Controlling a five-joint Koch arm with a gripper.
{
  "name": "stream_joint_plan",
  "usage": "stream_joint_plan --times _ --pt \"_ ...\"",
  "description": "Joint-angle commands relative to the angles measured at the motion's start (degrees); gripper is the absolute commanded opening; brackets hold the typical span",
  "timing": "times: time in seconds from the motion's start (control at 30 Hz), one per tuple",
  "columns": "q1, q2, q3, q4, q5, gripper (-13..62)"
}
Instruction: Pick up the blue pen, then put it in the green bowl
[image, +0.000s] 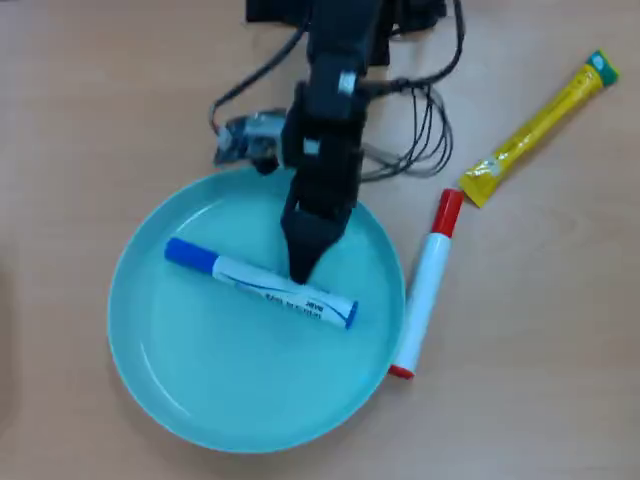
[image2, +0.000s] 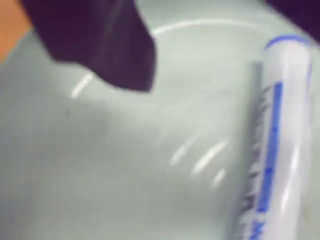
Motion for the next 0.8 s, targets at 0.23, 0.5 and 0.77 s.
stream_joint_plan --times 0.23,0.5,0.77 --pt "-4.8 23.3 12.0 -1.1 0.3 49.6" --pt "-7.0 36.7 26.9 -4.5 -0.1 49.4" --pt "-11.5 49.5 46.1 -9.4 -0.6 49.5"
